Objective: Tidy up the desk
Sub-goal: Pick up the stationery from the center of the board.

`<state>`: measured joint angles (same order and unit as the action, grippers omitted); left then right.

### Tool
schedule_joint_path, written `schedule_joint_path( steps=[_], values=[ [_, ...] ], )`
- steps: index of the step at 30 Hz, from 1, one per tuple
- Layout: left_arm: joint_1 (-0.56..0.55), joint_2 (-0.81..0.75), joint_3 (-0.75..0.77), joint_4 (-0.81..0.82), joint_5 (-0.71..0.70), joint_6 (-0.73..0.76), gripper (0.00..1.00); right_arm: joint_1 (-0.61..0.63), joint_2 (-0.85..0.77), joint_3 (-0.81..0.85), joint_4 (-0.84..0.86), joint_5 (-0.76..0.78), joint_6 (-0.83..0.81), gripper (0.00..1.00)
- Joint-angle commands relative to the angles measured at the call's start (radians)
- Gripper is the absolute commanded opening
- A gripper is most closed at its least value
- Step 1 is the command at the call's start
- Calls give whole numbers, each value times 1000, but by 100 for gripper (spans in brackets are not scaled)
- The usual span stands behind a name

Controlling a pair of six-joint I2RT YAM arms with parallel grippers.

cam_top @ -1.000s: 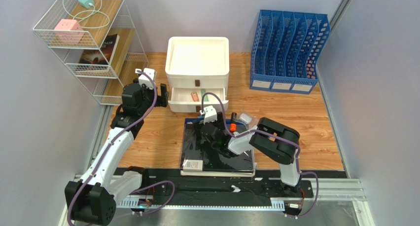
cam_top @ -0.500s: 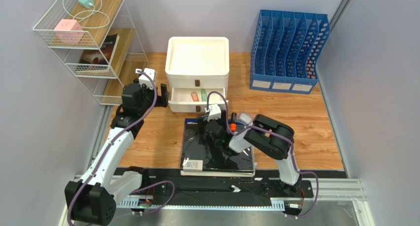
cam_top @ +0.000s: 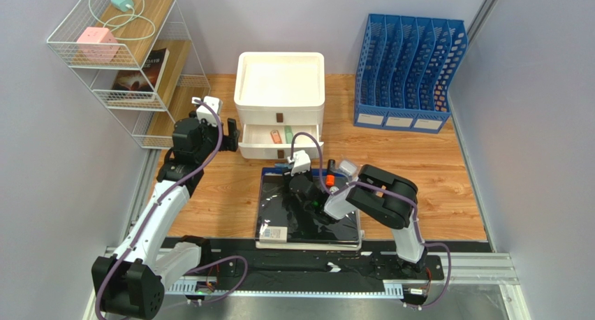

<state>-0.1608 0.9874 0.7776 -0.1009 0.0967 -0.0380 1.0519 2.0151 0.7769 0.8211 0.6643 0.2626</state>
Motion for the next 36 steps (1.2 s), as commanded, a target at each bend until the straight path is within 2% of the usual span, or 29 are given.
schedule_joint_path(
  steps=[1, 6, 12, 14, 15, 16, 18, 19, 24, 36],
  values=[
    [6, -13, -6, 40, 15, 15, 88, 57, -32, -16, -43, -14, -8, 49],
    [6, -13, -6, 40, 15, 15, 88, 121, -45, 2, -76, -17, -26, 46],
    [6, -13, -6, 40, 15, 15, 88, 189, -62, 25, -103, -11, -43, 47],
    [7, -13, -6, 38, 15, 15, 87, 191, -65, 32, -120, 42, -60, 57],
    [6, -15, -6, 40, 14, 15, 88, 188, -64, 30, -119, 63, -68, 75],
    [6, -16, -6, 38, 17, 15, 87, 185, -62, 30, -120, 75, -80, 82],
    [7, -19, -8, 38, 14, 15, 88, 165, -64, 35, -144, 63, -88, 91],
    [6, -21, -8, 38, 15, 15, 88, 158, -64, 36, -152, 60, -88, 93],
    [6, -20, -8, 38, 15, 15, 88, 103, -49, 51, -197, 26, -97, 95],
    [6, -7, -6, 47, 15, 18, 88, 16, -39, 16, -91, -84, -155, 95]
  ],
)
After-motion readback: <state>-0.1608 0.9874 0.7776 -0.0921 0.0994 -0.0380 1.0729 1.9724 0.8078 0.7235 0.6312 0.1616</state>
